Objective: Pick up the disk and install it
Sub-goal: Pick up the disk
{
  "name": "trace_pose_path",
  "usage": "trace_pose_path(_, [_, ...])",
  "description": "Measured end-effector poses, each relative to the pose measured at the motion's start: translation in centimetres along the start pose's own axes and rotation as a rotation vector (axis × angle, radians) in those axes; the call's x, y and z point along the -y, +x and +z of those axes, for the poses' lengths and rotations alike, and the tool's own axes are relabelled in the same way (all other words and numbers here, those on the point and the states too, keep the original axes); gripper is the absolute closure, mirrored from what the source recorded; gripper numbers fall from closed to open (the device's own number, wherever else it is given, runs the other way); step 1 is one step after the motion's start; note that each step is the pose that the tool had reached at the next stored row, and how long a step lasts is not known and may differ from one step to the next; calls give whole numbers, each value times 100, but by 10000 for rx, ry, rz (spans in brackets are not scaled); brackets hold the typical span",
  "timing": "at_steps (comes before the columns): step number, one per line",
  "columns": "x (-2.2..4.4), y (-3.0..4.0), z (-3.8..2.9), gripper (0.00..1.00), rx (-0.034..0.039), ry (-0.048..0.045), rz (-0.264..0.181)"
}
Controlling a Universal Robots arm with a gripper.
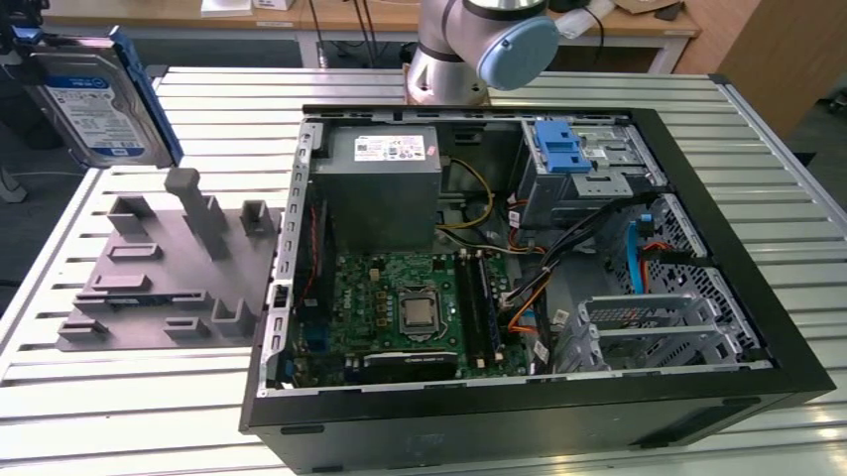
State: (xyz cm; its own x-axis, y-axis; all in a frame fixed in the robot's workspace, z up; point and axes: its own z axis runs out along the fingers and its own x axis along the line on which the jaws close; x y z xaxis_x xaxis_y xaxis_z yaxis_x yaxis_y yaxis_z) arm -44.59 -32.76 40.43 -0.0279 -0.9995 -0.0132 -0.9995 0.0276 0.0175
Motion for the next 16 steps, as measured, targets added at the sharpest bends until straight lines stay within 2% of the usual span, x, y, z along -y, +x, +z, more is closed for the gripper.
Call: trace_pose_path(16, [-2,-1,-100,63,0,0,0])
